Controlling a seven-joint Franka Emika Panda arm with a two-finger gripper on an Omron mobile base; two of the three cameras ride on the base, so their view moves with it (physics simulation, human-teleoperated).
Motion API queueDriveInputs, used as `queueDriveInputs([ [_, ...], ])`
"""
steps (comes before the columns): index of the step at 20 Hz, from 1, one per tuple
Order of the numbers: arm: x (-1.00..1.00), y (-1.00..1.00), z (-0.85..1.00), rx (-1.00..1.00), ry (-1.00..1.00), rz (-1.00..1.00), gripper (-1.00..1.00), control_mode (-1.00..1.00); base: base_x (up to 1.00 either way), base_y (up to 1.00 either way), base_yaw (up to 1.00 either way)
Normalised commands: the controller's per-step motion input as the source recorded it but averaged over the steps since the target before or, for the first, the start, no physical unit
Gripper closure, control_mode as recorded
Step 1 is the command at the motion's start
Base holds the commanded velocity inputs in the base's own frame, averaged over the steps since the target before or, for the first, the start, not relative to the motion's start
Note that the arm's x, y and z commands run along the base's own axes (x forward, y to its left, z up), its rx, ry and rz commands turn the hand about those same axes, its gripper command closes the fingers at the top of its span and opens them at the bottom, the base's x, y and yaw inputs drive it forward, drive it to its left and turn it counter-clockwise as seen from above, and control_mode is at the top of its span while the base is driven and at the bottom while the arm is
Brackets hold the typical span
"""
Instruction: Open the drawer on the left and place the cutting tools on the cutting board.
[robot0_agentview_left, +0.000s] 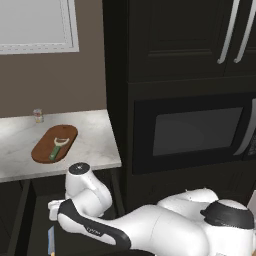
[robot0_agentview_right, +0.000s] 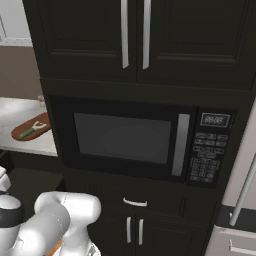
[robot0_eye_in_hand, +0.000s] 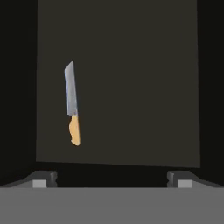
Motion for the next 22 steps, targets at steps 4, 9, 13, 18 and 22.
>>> queueDriveInputs([
  [4, 0.02, 0.02, -0.46, 0.0, 0.0, 0.0, -1.0, -1.0, 0.0, 0.0, 0.0],
  [9, 0.03, 0.17, -0.36, 0.02, 0.0, 0.0, -1.0, -1.0, 0.0, 0.0, 0.0],
  [13, 0.07, 0.24, -0.27, 0.04, 0.02, 0.02, -1.0, -1.0, 0.0, 0.0, 0.0],
  [18, 0.02, 0.18, -0.29, 0.02, 0.03, 0.01, -1.0, -1.0, 0.0, 0.0, 0.0],
  [22, 0.0, 0.12, -0.31, 0.0, 0.04, 0.02, -1.0, -1.0, 0.0, 0.0, 0.0],
])
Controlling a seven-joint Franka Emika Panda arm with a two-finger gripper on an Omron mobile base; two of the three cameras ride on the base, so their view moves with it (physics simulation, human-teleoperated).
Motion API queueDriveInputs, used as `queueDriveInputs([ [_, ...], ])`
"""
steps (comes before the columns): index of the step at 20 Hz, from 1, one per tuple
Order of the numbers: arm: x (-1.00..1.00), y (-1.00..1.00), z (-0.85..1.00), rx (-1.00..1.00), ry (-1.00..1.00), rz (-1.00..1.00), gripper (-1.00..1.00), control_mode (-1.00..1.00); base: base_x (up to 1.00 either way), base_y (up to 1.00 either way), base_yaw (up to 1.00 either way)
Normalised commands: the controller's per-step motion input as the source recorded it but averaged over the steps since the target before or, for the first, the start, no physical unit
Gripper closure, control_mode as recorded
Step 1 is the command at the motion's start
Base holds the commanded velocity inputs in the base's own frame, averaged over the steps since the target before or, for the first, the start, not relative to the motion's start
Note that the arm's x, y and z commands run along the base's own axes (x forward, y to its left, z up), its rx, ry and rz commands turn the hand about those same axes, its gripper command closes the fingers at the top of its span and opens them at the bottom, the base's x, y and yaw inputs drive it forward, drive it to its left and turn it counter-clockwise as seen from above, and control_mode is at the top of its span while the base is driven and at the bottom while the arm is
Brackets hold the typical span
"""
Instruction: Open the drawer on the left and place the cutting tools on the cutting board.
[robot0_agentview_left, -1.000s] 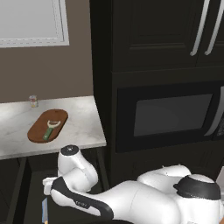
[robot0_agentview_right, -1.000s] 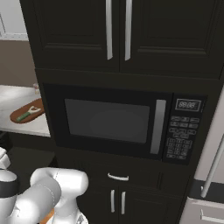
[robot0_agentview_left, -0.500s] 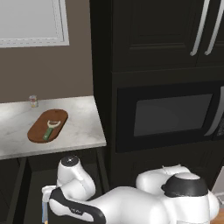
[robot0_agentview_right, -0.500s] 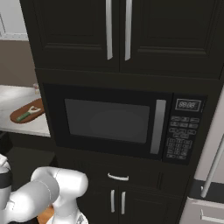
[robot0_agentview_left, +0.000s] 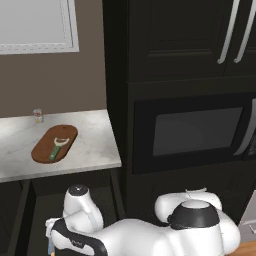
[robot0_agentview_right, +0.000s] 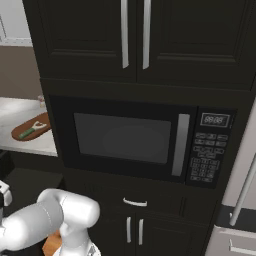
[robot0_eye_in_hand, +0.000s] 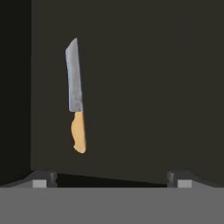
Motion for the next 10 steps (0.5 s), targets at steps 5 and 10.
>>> queueDriveInputs([
  [5, 0.12, 0.2, -0.28, 0.0, 0.03, 0.0, -1.0, -1.0, 0.0, 0.0, 0.0],
  [10, 0.19, 0.2, -0.25, -0.01, 0.03, 0.0, -1.0, -1.0, 0.0, 0.0, 0.0],
])
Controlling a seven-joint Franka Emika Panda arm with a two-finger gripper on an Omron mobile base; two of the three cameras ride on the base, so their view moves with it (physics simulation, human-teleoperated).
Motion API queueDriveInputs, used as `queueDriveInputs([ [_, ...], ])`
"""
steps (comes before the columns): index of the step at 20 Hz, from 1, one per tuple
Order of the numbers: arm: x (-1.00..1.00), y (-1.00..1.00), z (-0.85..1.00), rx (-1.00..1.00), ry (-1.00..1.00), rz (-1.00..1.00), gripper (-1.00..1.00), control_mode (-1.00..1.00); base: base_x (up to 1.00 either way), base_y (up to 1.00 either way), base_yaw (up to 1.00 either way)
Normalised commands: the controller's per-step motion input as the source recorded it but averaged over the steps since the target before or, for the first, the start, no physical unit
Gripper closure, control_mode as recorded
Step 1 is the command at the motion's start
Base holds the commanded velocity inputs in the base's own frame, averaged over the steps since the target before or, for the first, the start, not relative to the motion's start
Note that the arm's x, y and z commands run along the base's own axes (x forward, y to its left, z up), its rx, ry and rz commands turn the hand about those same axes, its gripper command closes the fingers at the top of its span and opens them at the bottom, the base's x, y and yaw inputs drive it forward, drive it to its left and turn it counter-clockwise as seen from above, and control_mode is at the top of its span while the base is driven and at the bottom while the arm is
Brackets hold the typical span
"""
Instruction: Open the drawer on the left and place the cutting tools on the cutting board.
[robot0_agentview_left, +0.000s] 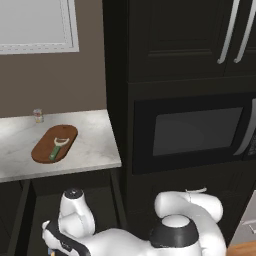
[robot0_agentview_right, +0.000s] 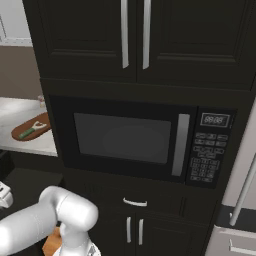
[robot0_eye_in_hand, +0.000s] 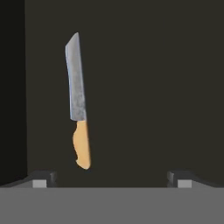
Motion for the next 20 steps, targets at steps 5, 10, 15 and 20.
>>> queueDriveInputs([
  [5, 0.15, 0.22, -0.32, 0.0, 0.08, 0.0, -1.0, -1.0, 0.0, 0.0, 0.0],
  [10, 0.15, 0.29, -0.32, -0.01, 0.1, 0.0, -1.0, -1.0, 0.0, 0.0, 0.0],
  [15, 0.13, 0.31, -0.41, -0.06, 0.09, 0.0, -1.0, -1.0, 0.0, 0.0, 0.0],
  [20, 0.03, 0.31, -0.56, -0.13, 0.06, 0.01, -1.0, -1.0, 0.0, 0.0, 0.0],
])
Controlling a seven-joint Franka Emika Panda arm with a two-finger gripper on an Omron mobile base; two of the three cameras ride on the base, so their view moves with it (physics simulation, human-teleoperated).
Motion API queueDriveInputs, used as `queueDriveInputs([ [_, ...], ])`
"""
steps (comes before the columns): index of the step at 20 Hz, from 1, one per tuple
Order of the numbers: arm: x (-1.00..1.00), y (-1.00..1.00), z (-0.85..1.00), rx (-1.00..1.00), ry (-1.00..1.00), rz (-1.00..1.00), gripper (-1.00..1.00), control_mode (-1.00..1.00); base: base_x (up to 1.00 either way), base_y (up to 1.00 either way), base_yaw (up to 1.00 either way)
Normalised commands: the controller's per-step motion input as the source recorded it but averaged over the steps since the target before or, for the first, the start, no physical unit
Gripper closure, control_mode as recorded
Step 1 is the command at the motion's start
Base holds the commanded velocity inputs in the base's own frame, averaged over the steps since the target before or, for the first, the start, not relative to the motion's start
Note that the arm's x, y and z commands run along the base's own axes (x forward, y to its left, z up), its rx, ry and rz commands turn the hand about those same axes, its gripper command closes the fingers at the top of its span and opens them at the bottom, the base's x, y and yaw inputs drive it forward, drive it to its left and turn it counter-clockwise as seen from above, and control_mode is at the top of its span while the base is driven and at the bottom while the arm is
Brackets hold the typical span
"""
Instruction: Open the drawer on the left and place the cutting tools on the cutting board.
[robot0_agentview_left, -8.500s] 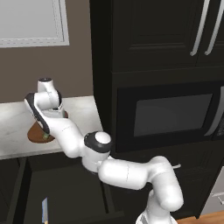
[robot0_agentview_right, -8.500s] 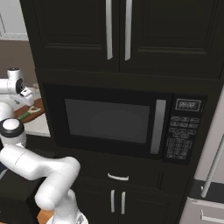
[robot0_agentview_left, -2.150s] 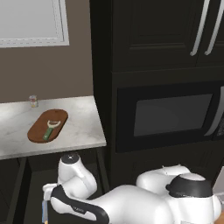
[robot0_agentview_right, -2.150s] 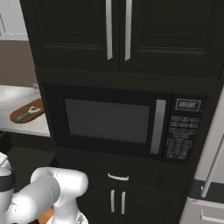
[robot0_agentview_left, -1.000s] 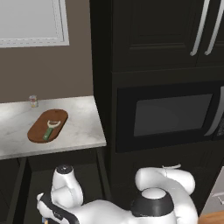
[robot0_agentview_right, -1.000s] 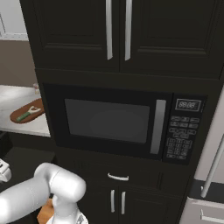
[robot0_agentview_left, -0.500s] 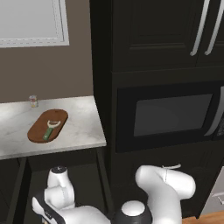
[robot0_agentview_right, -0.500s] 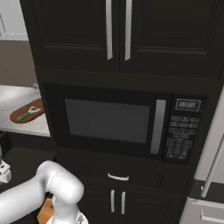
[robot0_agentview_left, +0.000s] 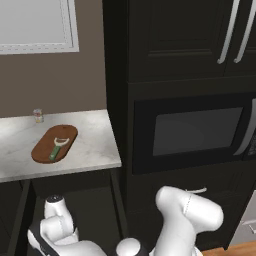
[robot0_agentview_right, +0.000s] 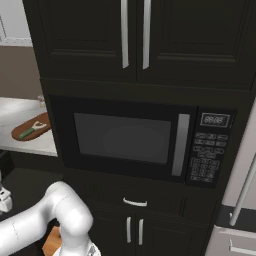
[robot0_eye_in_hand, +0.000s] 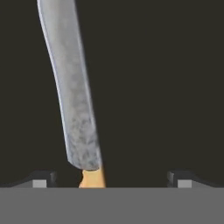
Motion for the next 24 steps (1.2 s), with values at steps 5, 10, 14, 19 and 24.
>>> queueDriveInputs([
  [5, 0.0, 0.26, -0.43, -0.13, 0.0, 0.01, -1.0, -1.0, 0.0, 0.0, 0.0],
  [10, 0.0, 0.26, -0.25, -0.04, 0.0, 0.0, -1.0, -1.0, 0.0, 0.0, 0.0],
  [14, 0.0, 0.27, -0.51, -0.04, 0.0, 0.0, -1.0, -1.0, 0.0, 0.0, 0.0],
  [19, -0.23, 0.05, -0.96, -0.1, 0.0, 0.02, 1.0, -1.0, 0.0, 0.0, 0.0],
  [24, -0.48, -0.03, -0.91, -0.15, 0.0, 0.06, 1.0, -1.0, 0.0, 0.0, 0.0],
])
